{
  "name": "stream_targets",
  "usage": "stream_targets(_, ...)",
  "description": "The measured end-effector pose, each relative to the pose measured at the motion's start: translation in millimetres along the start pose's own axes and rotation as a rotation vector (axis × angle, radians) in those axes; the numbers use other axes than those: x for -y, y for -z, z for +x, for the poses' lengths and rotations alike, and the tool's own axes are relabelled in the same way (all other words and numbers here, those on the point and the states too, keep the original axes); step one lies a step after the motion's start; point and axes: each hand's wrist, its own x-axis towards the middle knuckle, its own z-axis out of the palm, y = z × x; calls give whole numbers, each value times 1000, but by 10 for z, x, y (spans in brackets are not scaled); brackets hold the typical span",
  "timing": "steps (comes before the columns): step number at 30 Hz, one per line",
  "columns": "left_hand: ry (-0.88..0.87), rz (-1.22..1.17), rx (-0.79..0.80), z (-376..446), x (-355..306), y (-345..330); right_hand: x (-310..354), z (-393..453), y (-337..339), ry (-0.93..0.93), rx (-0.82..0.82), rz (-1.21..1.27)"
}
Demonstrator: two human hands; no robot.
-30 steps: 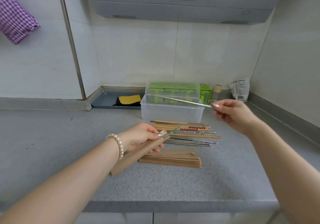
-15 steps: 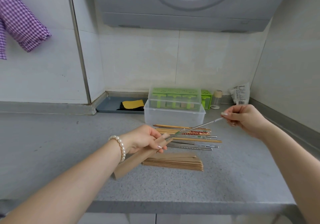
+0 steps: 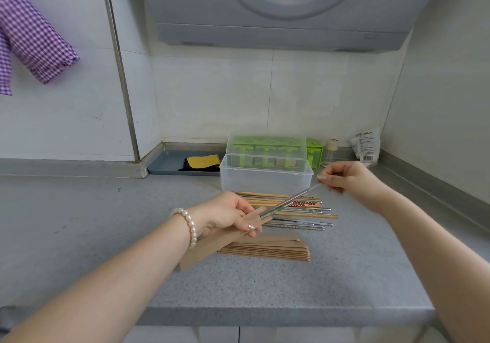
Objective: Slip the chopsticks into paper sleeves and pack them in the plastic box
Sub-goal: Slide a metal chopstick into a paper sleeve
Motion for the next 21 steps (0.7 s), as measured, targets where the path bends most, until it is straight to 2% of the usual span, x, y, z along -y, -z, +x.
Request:
stream_targets(3, -27, -59, 30, 18, -37, -41, 52, -30, -258, -27, 96, -31)
stream_targets(11, 3, -117, 34, 33, 3, -31, 44, -24, -645, -99, 310, 83)
stream_targets(21, 42, -150, 48, 44, 0, -56, 42, -83, -854, -117, 385, 61)
